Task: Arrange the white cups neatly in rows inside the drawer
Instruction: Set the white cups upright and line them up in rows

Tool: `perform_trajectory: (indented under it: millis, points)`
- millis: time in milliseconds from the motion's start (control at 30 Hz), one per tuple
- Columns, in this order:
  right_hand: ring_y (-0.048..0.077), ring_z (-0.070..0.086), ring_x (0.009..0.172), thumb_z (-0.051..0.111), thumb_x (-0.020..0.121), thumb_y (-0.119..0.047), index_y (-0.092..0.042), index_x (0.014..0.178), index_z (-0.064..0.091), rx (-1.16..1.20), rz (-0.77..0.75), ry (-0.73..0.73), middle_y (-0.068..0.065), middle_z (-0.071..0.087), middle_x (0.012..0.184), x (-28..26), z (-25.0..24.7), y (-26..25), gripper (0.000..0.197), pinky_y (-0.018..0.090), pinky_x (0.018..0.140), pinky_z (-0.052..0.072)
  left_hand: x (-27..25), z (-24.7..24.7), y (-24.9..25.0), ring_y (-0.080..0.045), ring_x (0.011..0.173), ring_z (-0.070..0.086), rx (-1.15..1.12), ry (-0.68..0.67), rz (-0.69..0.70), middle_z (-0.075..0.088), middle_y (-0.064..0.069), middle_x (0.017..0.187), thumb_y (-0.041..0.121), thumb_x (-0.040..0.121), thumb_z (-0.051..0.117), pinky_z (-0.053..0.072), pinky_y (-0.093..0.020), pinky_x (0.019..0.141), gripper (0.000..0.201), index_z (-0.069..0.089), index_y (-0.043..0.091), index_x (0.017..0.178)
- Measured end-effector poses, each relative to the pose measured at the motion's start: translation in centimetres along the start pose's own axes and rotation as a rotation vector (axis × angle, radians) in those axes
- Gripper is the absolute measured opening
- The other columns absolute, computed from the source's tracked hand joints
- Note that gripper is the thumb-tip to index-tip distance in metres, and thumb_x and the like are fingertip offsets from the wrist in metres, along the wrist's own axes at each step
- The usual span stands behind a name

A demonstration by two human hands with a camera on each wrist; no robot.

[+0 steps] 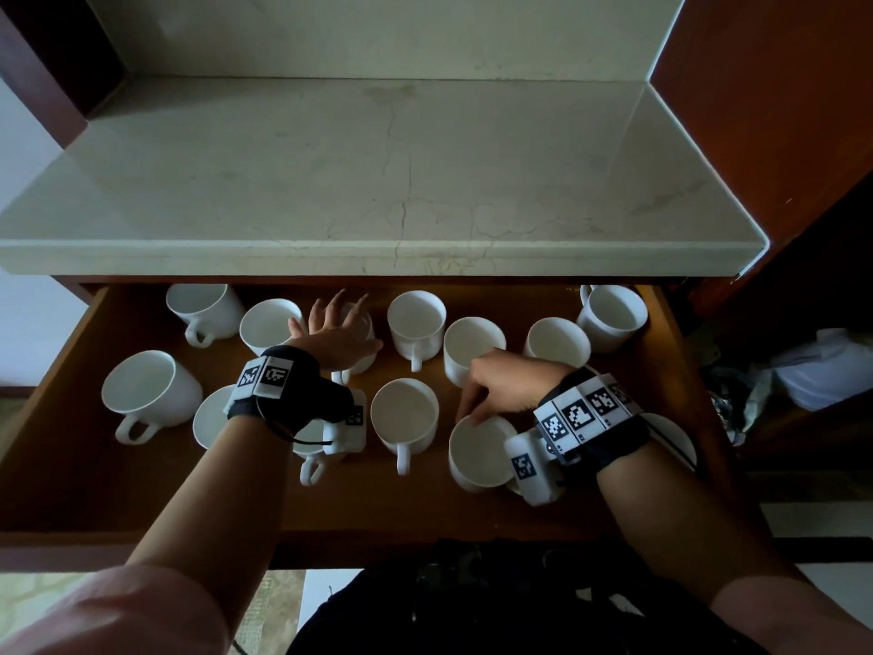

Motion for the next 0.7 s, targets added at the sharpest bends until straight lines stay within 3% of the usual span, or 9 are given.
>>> perform_trajectory:
  millis: [267, 500, 700]
  points:
    - [0.010, 0.067, 0.084, 0.072, 0.081, -0.018, -0.024, 0.099, 0.075, -0.064, 0.104, 0.071, -0.006, 0.073, 0.095, -0.2, -0.1, 0.6, 0.019, 0.033, 0.080, 0.058, -0.1, -0.4, 0.1, -0.027, 0.146, -0.012, -0.005, -0.005, 0.010, -0.011, 0.006, 0.159, 0.063, 0.088, 0.045, -0.005, -0.060, 0.112, 0.078, -0.001, 0.044, 0.148]
    - [0.013, 0.066, 0.090, 0.070, 0.083, -0.017, -0.019, 0.105, 0.073, -0.098, 0.140, 0.088, -0.001, 0.071, 0.104, -0.9, -0.3, 0.0, 0.022, 0.030, 0.082, 0.057, 0.0, -0.3, 0.1, -0.027, 0.146, -0.012, -0.001, -0.004, -0.001, -0.012, 0.007, 0.159, 0.064, 0.087, 0.045, -0.004, -0.061, 0.112, 0.078, -0.002, 0.046, 0.147]
    - [0.018, 0.071, 0.072, 0.067, 0.085, -0.009, -0.016, 0.110, 0.070, -0.041, 0.208, 0.059, 0.003, 0.071, 0.102, -1.4, -0.3, 0.1, 0.026, 0.028, 0.067, 0.060, -0.2, -0.3, 0.2, -0.027, 0.146, -0.012, 0.011, -0.008, 0.002, -0.012, 0.007, 0.159, 0.063, 0.088, 0.044, -0.002, -0.061, 0.113, 0.076, -0.003, 0.046, 0.147]
Point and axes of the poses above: each hand's wrist, its own x-axis towards the middle knuckle, its own z-axis out of the palm, y = z × x, the point moved 2 cm from there along x, towards the middle knuckle
